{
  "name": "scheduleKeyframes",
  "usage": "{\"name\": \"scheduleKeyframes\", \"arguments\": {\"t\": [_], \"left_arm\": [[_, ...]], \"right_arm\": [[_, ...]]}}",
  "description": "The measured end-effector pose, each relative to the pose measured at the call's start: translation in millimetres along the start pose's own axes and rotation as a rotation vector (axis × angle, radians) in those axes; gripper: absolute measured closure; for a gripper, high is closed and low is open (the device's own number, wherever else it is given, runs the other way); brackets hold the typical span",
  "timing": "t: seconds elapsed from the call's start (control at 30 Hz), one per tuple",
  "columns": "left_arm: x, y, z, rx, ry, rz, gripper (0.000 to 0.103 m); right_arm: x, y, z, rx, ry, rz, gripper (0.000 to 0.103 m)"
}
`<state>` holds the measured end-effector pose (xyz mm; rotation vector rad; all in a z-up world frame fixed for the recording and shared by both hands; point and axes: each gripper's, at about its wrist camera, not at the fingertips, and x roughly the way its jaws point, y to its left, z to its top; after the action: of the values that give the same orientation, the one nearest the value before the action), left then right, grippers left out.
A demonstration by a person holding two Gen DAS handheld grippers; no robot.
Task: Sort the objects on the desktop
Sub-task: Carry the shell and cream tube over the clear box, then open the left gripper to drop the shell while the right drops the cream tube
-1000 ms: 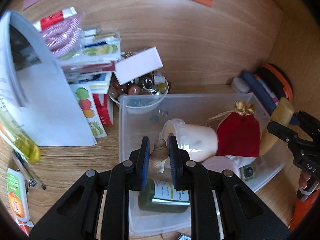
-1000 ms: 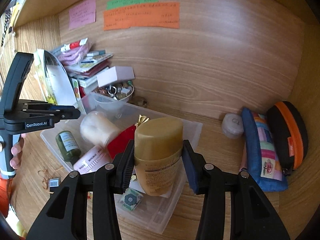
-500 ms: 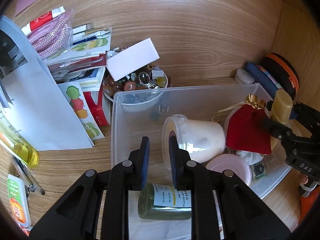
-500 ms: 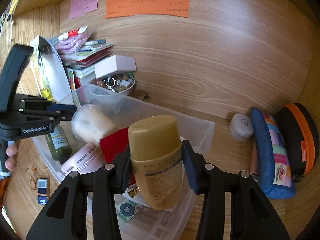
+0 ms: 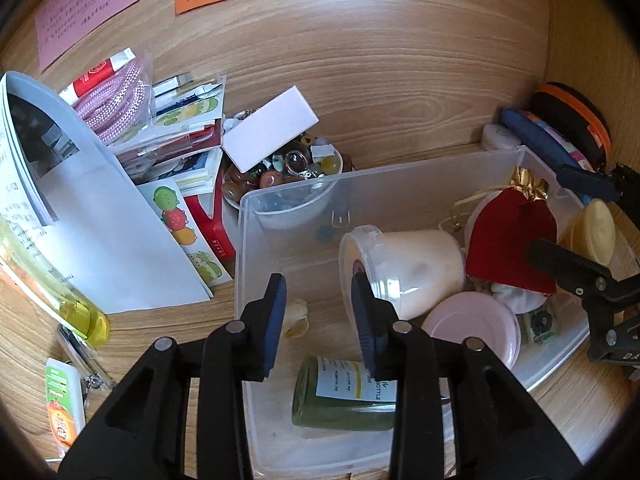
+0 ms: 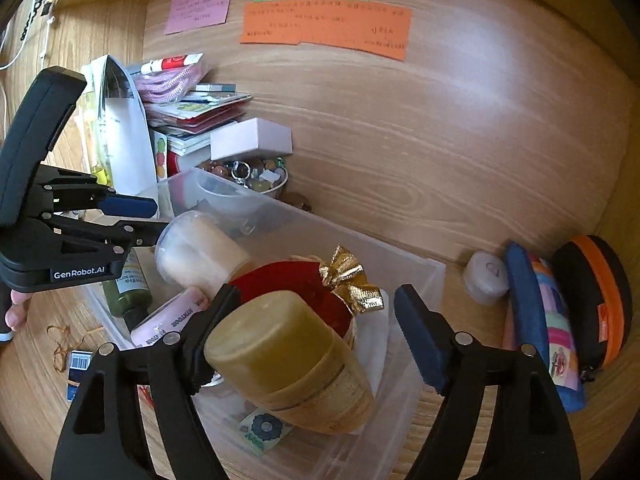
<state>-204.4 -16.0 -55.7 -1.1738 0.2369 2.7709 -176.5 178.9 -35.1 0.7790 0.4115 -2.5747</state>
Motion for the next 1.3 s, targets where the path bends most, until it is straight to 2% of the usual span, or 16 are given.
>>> {"name": "scheduleKeyframes", "arguments": {"t": [0.23, 0.27, 0.3, 0.37, 0.4, 0.43, 0.47, 0.5, 0.57, 0.8, 1.13, 1.3], "left_arm": [[-5.3, 2.3, 0.3, -0.023, 0.016, -0.011, 0.069], [-4.6, 3.1, 0.7, -0.019, 0.014, -0.012, 0.066], [-7.7, 3.3, 0.6, -0.021, 0.008, 0.012, 0.058], [-14.3, 5.1, 0.4, -0.026, -0.003, -0.005, 0.052], [-19.2, 5.7, 0.1, -0.030, -0.009, -0.038, 0.040], [-23.0, 6.0, 0.2, -0.033, -0.017, -0.054, 0.032], [-28.1, 5.0, -0.2, -0.036, -0.036, -0.041, 0.019], [-35.3, 2.8, -1.0, -0.028, -0.068, -0.005, 0.012], [-49.3, -4.1, -3.2, 0.008, -0.120, 0.044, 0.010], [-79.0, -19.3, -11.5, 0.065, -0.168, 0.088, 0.008], [-121.6, -21.4, -30.6, 0.062, -0.210, 0.070, 0.003], [-126.0, -13.3, -48.4, 0.026, -0.176, 0.040, 0.002]], "right_arm": [[-12.0, 0.1, 5.2, 0.015, -0.017, 0.003, 0.019], [-14.6, 1.0, 6.6, 0.013, -0.019, 0.001, 0.018], [-17.5, 2.2, 7.9, 0.009, -0.022, -0.004, 0.018], [-23.2, 4.1, 9.4, 0.005, -0.027, -0.011, 0.016], [-27.3, 5.0, 10.1, 0.005, -0.030, -0.013, 0.016], [-29.6, 5.1, 10.3, 0.006, -0.032, -0.012, 0.015], [-34.5, 5.9, 10.6, 0.010, -0.038, -0.008, 0.014], [-38.3, 6.5, 10.6, 0.013, -0.042, -0.008, 0.014], [-44.8, 8.5, 10.7, 0.014, -0.042, -0.004, 0.011], [-74.7, 17.0, 7.8, 0.009, -0.075, -0.024, 0.008], [-115.7, 29.9, -8.8, 0.030, -0.104, -0.042, 0.006], [-122.0, 31.7, -19.0, 0.073, -0.081, -0.031, 0.005]]}}
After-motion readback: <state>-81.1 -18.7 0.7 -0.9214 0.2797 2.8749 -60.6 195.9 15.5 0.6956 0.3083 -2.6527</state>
